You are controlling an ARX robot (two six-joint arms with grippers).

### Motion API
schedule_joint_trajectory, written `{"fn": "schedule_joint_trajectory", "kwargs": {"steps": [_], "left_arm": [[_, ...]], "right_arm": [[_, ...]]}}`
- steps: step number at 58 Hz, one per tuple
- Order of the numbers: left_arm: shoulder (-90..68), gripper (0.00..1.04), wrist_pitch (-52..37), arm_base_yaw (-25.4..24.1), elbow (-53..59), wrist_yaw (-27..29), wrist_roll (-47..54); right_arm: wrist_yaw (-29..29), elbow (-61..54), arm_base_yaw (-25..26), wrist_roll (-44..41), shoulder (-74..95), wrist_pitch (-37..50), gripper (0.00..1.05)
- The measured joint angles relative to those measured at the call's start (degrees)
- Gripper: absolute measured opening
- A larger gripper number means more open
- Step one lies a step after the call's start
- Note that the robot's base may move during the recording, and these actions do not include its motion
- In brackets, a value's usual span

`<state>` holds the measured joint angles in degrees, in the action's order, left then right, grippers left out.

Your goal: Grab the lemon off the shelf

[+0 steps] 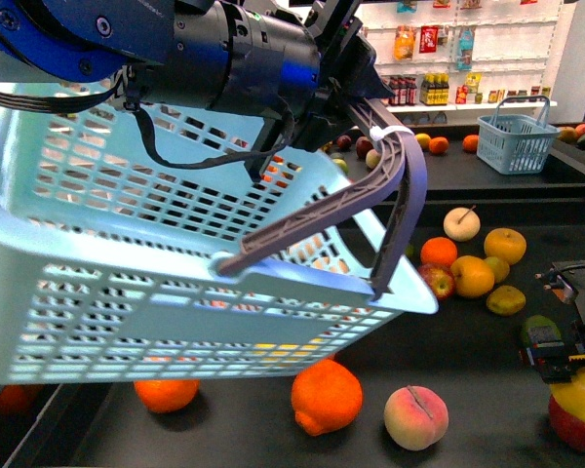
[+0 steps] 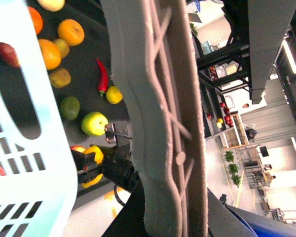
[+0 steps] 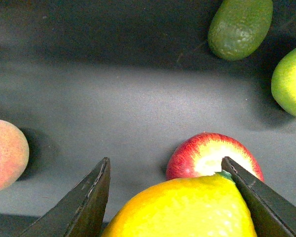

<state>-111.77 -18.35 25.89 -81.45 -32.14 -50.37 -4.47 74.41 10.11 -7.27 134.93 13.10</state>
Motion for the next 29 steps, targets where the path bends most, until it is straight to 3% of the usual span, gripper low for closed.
{"fn": "schedule_joint_trajectory", "kwargs": {"steps": [19,29], "left_arm": [[0.00,0.09,0.00,0.50,0.00,0.52,-0.37],[0.00,0.09,0.00,0.31,0.00,-0.02,-0.48]], "right_arm": [[-2.38,11.15,-1.55,7.43,-14.05,-4.09,0.63],[-5.18,13.00,-8.26,13.14,-17.57,-6.16,0.63]]}}
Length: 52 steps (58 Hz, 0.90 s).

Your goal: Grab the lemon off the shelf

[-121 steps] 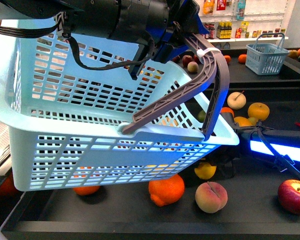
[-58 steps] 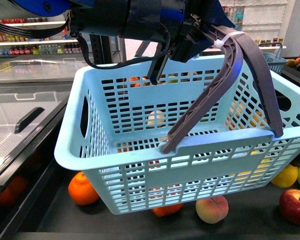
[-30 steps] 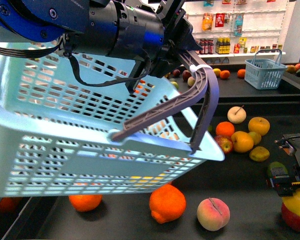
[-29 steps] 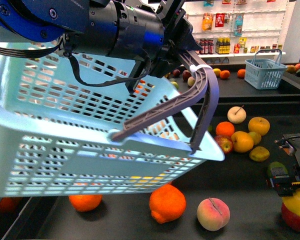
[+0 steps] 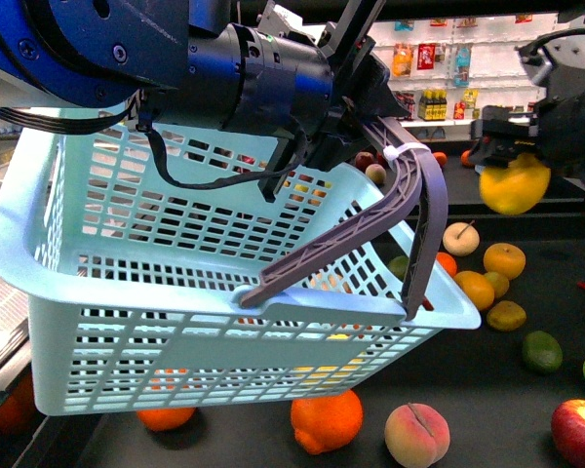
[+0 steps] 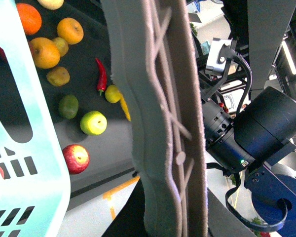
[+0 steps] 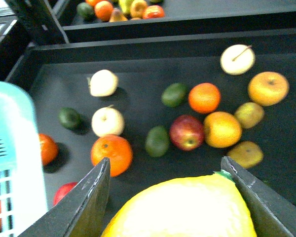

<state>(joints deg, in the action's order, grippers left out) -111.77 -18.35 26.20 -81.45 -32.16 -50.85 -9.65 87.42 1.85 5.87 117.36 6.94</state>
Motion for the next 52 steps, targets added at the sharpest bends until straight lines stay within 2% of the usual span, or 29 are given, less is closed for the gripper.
{"fn": "schedule_joint_trajectory", "kwargs": {"steps": [14,35,48,50,52], "left_arm": [[0.00,0.09,0.00,0.07,0.00,-0.20,0.04],[0.00,0.09,0.00,0.07,0.00,0.13,0.02],[0.00,0.09,0.00,0.07,0.04,-0.04,-0.04],[0.00,0.09,0.00,0.07,0.04,-0.20,-0.07],[0.00,0.09,0.04,0.07,0.09,0.00,-0.15]], "right_arm": [[-0.92,-4.66,-7.41,3.17,-1.90,1.46,0.63],[-1.55,-10.29,-12.90,5.27,-4.48,2.60,0.64],[-1.55,-11.41,-13.64,6.16,-4.48,4.17,0.96],[-1.53,-11.43,-13.60,6.58,-4.48,4.57,0.99],[-1.38,-11.43,-13.38,6.95,-4.59,5.09,0.98]]}}
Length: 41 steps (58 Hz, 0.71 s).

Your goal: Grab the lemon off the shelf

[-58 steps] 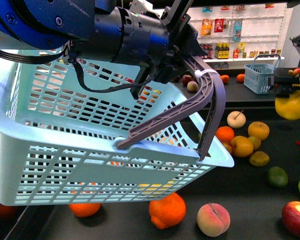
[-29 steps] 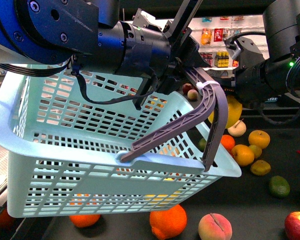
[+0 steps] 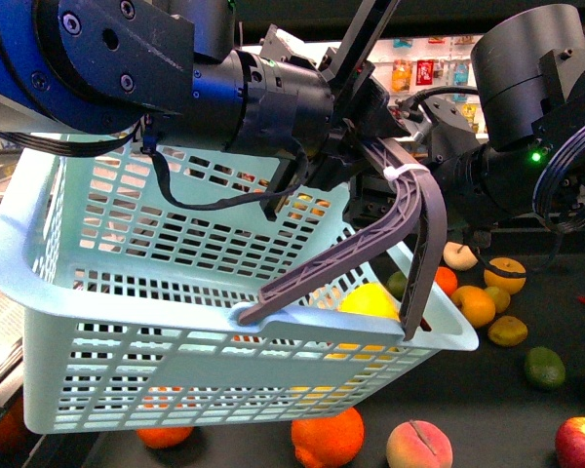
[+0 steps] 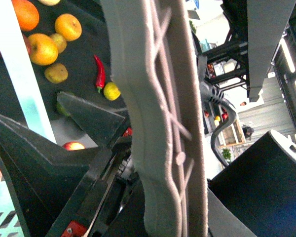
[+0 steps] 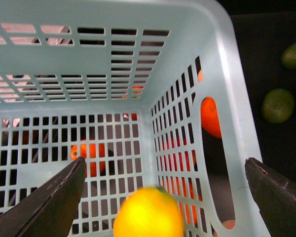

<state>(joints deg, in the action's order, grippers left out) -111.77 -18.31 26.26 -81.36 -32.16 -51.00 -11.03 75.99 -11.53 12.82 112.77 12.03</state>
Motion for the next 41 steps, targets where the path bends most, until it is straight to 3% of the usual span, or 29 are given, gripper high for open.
{"fn": "schedule_joint_trajectory", "kwargs": {"steps": [11,23,35,41], "left_arm": [[0.00,0.09,0.00,-0.02,-0.02,0.17,0.02],[0.00,0.09,0.00,-0.02,0.00,0.22,-0.07],[0.00,0.09,0.00,0.20,0.00,-0.31,-0.39],[0.00,0.09,0.00,0.09,0.00,0.07,-0.22]], "right_arm": [[6.49,-2.75,4.24,0.20,-4.31,3.74,0.97],[18.43,-14.64,9.44,-5.84,-19.82,10.40,0.97],[25.40,-34.03,8.87,-10.29,-40.79,12.37,0.97],[31.67,-43.45,6.69,-12.24,-52.61,10.25,0.97]]}}
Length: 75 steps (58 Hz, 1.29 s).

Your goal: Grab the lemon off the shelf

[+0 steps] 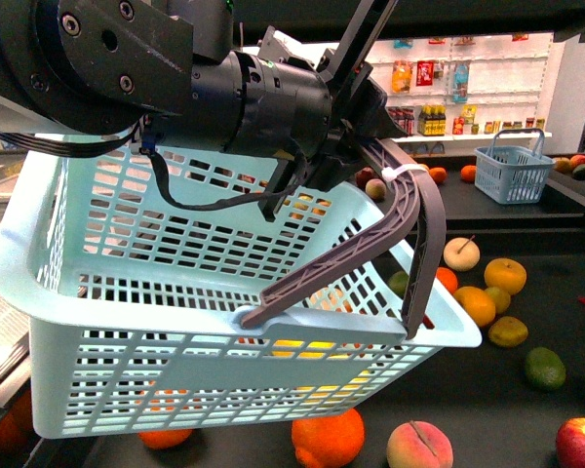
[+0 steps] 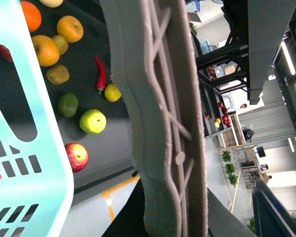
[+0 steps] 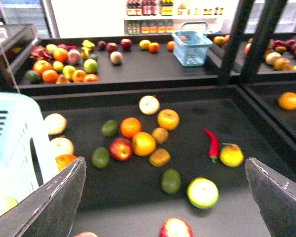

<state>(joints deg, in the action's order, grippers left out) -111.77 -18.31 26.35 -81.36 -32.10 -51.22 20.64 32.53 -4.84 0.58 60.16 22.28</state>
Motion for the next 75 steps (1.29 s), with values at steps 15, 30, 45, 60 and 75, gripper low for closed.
{"fn": "schedule_joint_trajectory", "kwargs": {"steps": [15,30,45,60,75], "left_arm": [[0.00,0.09,0.00,0.00,0.00,0.15,0.00],[-0.02,0.09,0.00,0.02,0.00,-0.09,0.00],[0.00,0.09,0.00,0.00,0.00,0.13,0.02],[0.00,0.09,0.00,0.00,0.00,0.11,-0.02],[-0.02,0.09,0.00,0.00,0.00,0.13,-0.04]], "right_arm": [[19.39,-12.85,-13.46,-1.27,-28.28,-16.09,0.97],[-1.88,-23.08,-14.56,-1.25,-49.90,-21.92,0.63],[-10.32,-30.10,-6.16,-1.22,-56.43,-21.57,0.15],[-20.50,-31.67,4.48,-1.01,-59.80,-22.36,0.03],[-20.48,-31.67,4.59,-1.01,-59.80,-22.36,0.15]]}}
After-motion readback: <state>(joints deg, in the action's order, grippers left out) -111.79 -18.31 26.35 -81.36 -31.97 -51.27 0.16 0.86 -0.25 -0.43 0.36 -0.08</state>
